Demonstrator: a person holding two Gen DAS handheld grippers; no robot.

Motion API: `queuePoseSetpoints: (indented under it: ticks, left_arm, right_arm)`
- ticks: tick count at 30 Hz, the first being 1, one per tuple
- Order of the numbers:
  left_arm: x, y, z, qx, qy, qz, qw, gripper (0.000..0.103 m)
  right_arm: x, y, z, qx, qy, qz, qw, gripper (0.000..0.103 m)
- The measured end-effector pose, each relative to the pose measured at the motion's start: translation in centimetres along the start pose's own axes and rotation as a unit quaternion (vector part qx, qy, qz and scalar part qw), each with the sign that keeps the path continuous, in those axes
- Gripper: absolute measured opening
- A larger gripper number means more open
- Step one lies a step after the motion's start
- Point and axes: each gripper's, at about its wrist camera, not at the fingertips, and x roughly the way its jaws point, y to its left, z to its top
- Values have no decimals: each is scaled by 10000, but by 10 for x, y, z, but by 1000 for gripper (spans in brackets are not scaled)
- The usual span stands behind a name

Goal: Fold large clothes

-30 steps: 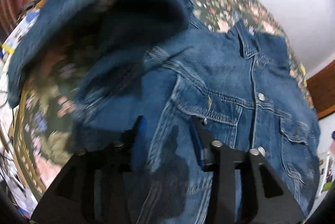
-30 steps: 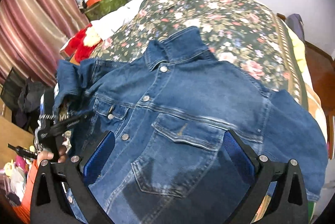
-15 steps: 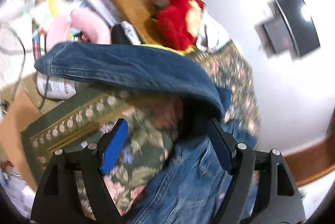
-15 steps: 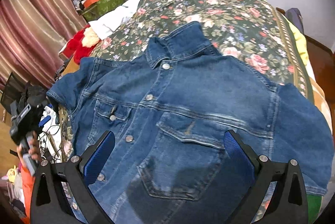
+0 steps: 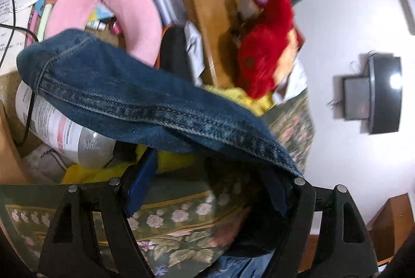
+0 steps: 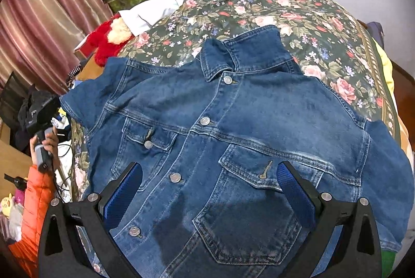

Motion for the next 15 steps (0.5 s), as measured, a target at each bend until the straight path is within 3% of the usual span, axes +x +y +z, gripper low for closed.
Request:
queuePoseSetpoints:
  ticks: [9, 12, 15]
  left_arm:
    - [-48, 0, -7, 104, -300, -516, 9982, 76]
    - [-44, -2, 1, -67, -184, -617, 9979, 76]
    - [-28, -13, 6, 53, -32, -454, 9989, 76]
  right_arm:
    - [16, -8, -4, 81, 179, -33, 9998, 103]
    - [18, -7, -4, 86, 166, 41, 9998, 103]
    - [18, -5, -5, 59, 144, 90, 9998, 103]
